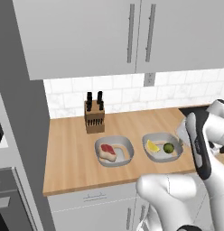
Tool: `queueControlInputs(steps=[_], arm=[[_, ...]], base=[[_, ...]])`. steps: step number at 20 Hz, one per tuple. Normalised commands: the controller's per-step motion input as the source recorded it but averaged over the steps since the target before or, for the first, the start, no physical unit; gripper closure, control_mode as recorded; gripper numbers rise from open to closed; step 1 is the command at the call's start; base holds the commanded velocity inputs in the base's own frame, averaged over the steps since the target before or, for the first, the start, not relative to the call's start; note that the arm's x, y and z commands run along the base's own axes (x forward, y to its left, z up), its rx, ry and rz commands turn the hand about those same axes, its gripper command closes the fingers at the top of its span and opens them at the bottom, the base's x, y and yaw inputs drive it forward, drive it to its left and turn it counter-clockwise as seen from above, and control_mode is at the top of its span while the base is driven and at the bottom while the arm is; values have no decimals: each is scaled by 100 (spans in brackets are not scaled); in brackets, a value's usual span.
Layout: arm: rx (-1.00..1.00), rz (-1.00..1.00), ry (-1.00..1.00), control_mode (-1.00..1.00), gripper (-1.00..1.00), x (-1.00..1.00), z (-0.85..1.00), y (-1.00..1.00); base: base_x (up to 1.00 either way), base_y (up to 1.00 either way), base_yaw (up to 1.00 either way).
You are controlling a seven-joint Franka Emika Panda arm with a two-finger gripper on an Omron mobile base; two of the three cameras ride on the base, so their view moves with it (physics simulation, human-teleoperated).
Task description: Take the meat container that has the steak and place it on the second highest rack of the freezer. Then take the vegetable container that has the lemon wedge and lime and place it on the highest rack of the freezer.
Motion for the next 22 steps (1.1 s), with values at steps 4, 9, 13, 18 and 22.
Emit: queueControlInputs(steps=[4, 9, 13, 18, 22], arm=[[0, -9, 0, -100, -100, 8, -36, 0], [0, 0, 0, -100, -100, 40, -26, 0], [0, 0, 0, -100, -100, 51, -18, -5], [0, 1, 0, -100, -100, 21, -25, -3], [0, 2, 0, -100, -100, 5, -31, 0]], base=[[0, 0, 0], [0, 0, 0], [0, 0, 0], [0, 0, 0], [0, 0, 0]])
